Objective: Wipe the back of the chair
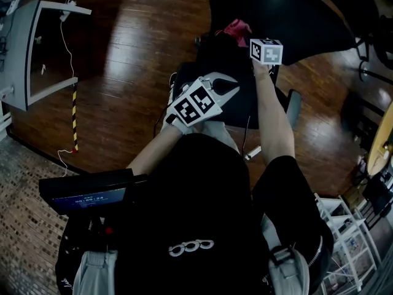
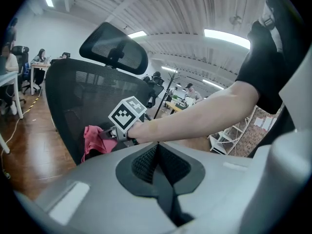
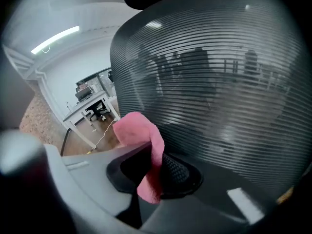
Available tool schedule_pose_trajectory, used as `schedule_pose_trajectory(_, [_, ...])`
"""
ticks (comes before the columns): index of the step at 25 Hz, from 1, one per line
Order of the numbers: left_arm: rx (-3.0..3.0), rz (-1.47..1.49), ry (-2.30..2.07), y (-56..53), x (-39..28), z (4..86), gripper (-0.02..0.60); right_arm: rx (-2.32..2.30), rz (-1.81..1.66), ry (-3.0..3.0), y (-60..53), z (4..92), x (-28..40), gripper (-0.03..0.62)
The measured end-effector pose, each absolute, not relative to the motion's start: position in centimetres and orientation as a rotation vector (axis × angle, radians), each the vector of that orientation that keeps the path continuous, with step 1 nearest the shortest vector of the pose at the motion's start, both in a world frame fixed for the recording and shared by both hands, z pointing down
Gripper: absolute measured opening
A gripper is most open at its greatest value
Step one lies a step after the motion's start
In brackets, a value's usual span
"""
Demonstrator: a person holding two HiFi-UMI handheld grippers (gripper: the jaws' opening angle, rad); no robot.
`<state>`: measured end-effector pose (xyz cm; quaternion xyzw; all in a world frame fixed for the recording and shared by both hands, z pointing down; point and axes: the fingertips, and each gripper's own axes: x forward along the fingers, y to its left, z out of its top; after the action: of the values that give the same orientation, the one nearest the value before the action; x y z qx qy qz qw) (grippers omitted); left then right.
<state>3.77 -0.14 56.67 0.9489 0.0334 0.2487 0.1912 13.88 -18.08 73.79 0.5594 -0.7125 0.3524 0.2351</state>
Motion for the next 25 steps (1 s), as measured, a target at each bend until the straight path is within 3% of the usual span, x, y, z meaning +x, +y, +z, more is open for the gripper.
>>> schedule_pose_trajectory(15, [2.663,0.746,0.224,4.9,12.0,57.0,-0.009,1.75,1.043,-1.763,-9.9,75.1,30.1,0.044])
schedule_pose_trajectory(25, [2.668,0.784,0.303,7.2,14.9,57.5,-0.009,1.866,1.08,-1.66,-6.1,75.5,36.9,0.044])
